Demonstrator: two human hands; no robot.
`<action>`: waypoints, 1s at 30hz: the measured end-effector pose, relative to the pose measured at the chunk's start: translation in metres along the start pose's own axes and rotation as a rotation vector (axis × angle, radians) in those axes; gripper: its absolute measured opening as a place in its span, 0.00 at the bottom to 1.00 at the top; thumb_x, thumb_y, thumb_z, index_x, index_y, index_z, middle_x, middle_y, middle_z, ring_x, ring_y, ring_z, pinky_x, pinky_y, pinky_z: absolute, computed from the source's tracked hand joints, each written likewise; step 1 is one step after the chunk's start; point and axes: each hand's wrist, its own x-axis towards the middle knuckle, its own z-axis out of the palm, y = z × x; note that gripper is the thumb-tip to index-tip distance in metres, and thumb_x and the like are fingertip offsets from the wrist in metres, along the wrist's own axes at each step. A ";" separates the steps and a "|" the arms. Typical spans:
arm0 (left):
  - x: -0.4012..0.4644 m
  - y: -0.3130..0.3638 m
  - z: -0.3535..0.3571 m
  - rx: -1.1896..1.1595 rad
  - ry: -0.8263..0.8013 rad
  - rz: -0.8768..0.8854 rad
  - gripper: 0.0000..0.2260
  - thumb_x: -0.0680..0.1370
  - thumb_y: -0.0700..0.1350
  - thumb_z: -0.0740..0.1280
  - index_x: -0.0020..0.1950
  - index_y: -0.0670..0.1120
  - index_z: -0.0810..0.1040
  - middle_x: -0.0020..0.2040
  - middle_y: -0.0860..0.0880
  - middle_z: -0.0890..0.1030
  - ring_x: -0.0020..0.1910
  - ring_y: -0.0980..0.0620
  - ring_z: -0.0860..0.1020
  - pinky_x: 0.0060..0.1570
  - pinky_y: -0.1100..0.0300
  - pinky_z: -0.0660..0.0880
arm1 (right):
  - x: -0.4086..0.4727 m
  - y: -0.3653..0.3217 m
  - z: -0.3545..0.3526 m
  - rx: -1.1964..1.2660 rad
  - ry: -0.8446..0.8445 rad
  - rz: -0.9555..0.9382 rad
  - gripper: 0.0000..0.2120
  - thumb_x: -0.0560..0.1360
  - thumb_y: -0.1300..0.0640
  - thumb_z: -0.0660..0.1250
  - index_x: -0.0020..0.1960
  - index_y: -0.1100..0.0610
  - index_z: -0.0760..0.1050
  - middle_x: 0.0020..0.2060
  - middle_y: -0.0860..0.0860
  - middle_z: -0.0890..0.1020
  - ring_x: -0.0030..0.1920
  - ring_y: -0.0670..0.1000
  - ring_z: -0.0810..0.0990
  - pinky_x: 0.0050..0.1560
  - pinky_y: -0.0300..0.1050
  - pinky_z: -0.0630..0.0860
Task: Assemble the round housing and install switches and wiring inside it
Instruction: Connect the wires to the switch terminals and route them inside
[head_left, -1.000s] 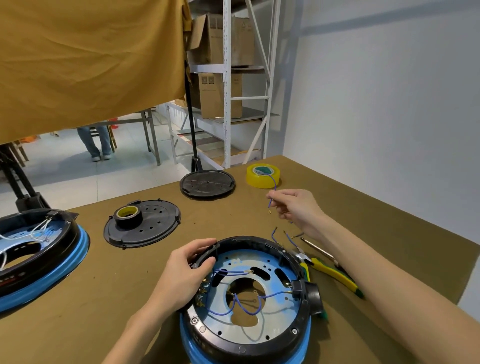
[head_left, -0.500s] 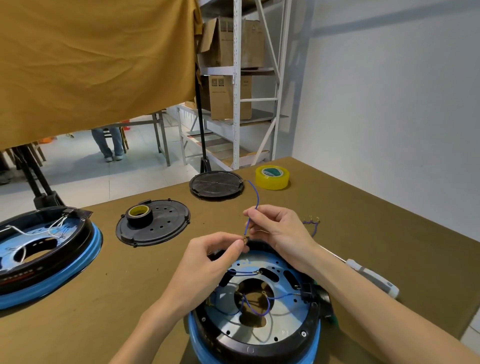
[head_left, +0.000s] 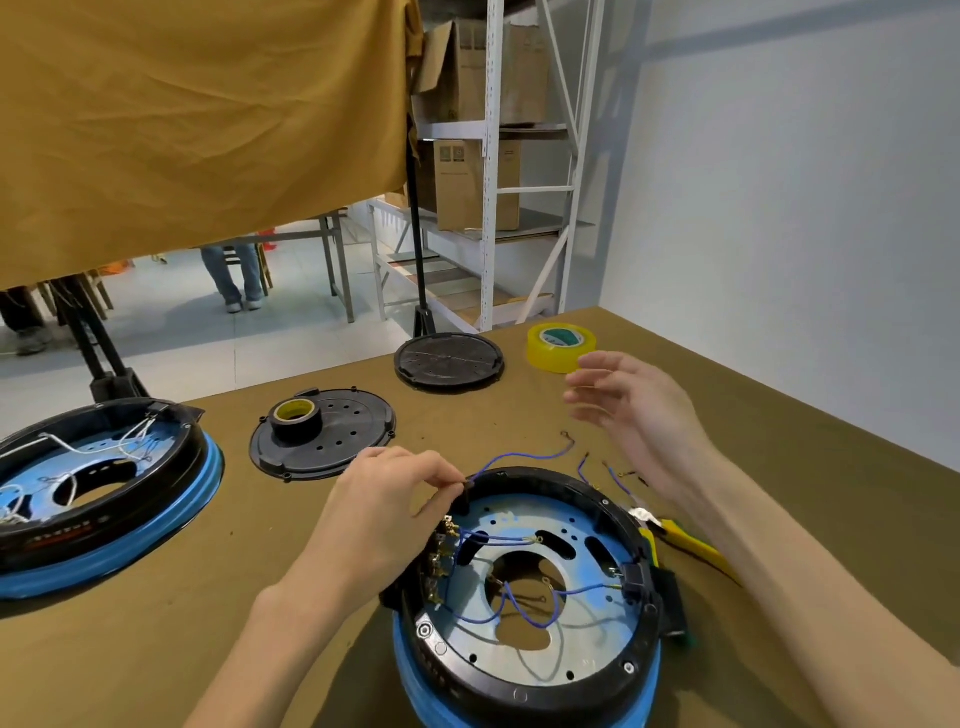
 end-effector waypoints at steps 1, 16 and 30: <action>0.000 -0.001 -0.001 0.003 0.007 0.024 0.04 0.77 0.48 0.76 0.49 0.57 0.85 0.42 0.65 0.81 0.50 0.73 0.73 0.56 0.69 0.65 | 0.000 -0.002 0.003 -0.062 -0.091 0.024 0.12 0.84 0.65 0.57 0.58 0.61 0.79 0.46 0.58 0.86 0.48 0.57 0.85 0.49 0.49 0.81; 0.000 -0.025 -0.012 -0.293 -0.137 -0.036 0.15 0.76 0.49 0.76 0.60 0.63 0.81 0.49 0.65 0.85 0.53 0.62 0.83 0.57 0.64 0.72 | -0.033 0.041 0.047 -0.493 -0.674 0.216 0.09 0.83 0.56 0.68 0.54 0.62 0.81 0.34 0.54 0.79 0.26 0.50 0.67 0.27 0.41 0.64; -0.001 -0.044 0.006 -0.275 -0.318 -0.221 0.10 0.82 0.49 0.67 0.61 0.61 0.80 0.57 0.66 0.81 0.59 0.66 0.78 0.62 0.56 0.76 | -0.033 0.019 0.051 -0.459 -0.620 0.198 0.09 0.82 0.58 0.67 0.49 0.63 0.81 0.25 0.54 0.71 0.22 0.50 0.60 0.23 0.39 0.57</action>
